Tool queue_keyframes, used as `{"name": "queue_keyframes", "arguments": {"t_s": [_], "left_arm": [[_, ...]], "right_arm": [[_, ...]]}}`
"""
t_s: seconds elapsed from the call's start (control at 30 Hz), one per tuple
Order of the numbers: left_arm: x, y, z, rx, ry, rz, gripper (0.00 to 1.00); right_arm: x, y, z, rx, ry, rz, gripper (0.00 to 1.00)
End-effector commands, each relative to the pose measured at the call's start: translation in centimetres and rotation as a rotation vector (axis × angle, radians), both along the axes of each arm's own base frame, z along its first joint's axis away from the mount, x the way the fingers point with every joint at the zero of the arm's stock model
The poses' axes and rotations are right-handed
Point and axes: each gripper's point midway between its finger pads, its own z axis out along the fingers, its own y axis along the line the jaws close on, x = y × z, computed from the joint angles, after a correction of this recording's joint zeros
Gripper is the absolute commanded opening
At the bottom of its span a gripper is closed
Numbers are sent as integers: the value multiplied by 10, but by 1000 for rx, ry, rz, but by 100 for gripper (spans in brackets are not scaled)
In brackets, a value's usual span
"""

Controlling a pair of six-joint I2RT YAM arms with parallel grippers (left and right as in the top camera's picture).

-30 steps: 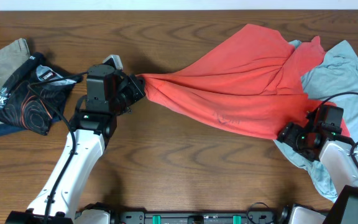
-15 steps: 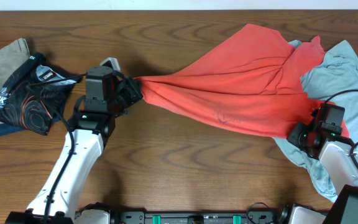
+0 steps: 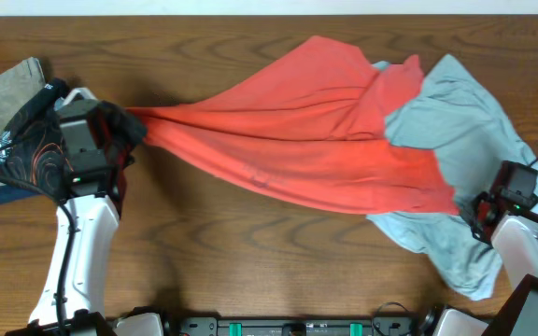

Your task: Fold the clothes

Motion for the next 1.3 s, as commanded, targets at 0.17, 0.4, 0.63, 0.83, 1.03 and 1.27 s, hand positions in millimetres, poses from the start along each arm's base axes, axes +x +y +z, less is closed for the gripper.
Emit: {"name": "queue_keyframes", "arguments": {"t_s": [0.17,0.4,0.63,0.83,1.03,1.27], "left_arm": [[6,16,24,5,-82,6,7],[-3,-58,19,-209,-46,-304,86],[-46,-113,-26,-242,209,-450,98],[-92,-172,-61,-271,433,-603,98],[-132,-222,-100,-252,600,-763,98],[-155,-268,-139,-252,731,-843,98]], "right_arm": [[15,17,-4,163,-94,78,24],[93,84,55,440,-444,535,24],[116,117,78,433,-475,696,53],[114,127,57,290,-320,720,71],[109,120,32,161,-172,644,75],[98,103,3,127,-63,519,75]]}}
